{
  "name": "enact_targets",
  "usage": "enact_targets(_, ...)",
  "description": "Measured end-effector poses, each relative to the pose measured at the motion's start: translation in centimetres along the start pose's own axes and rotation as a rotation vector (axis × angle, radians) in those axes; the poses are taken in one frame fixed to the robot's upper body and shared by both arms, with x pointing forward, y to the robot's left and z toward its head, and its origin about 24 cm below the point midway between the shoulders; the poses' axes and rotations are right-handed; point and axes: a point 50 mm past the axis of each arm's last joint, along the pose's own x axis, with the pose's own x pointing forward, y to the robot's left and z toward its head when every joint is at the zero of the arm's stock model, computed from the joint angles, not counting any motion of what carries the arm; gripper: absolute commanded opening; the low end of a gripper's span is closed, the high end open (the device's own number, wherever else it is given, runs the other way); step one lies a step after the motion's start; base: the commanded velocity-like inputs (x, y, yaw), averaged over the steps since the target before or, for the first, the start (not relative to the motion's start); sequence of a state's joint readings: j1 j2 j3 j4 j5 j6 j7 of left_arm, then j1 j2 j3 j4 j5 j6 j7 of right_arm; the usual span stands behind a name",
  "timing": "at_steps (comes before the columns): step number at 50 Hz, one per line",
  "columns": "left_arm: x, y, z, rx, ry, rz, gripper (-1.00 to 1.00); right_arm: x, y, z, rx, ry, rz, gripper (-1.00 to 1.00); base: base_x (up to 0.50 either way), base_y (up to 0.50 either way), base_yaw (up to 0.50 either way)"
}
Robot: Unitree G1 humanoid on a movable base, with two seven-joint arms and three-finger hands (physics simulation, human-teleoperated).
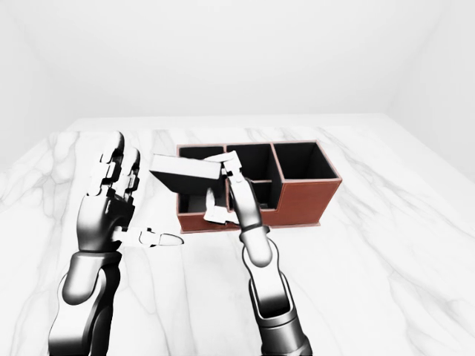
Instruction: Pick up the book and place it in the right compartment of the caddy.
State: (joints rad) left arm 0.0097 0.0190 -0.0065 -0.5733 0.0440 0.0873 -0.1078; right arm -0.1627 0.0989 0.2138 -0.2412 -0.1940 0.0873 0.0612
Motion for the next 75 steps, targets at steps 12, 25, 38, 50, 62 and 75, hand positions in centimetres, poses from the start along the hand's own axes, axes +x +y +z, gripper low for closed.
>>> enact_targets(12,0.0,0.0,-0.1,0.000,0.005,-0.001,1.00,1.4,-2.1,2.1,-0.034,-0.096,-0.045,-1.00,0.00,0.00,0.00)
enact_targets(25,0.0,0.0,-0.1,0.001,0.004,-0.003,1.00,2.7,-3.8,3.5,-0.066,-0.155,-0.076,-1.00,0.00,0.00,0.00)
enact_targets(38,0.0,-0.1,-0.1,0.004,0.004,-0.004,1.00,3.4,-5.9,4.7,-0.092,-0.199,-0.117,-1.00,0.00,0.00,0.00)
enact_targets(50,0.0,-0.1,-0.1,0.005,0.003,-0.005,1.00,3.7,-8.2,5.6,-0.104,-0.229,-0.173,-1.00,0.00,0.00,0.00)
enact_targets(62,0.0,-0.1,-0.2,0.005,0.007,-0.004,1.00,3.7,-10.5,4.9,-0.109,-0.189,-0.234,-1.00,0.00,0.00,0.00)
enact_targets(75,0.0,-0.1,-0.2,0.006,0.009,-0.004,1.00,3.4,-13.4,3.6,-0.118,-0.117,-0.310,-1.00,0.00,0.00,0.00)
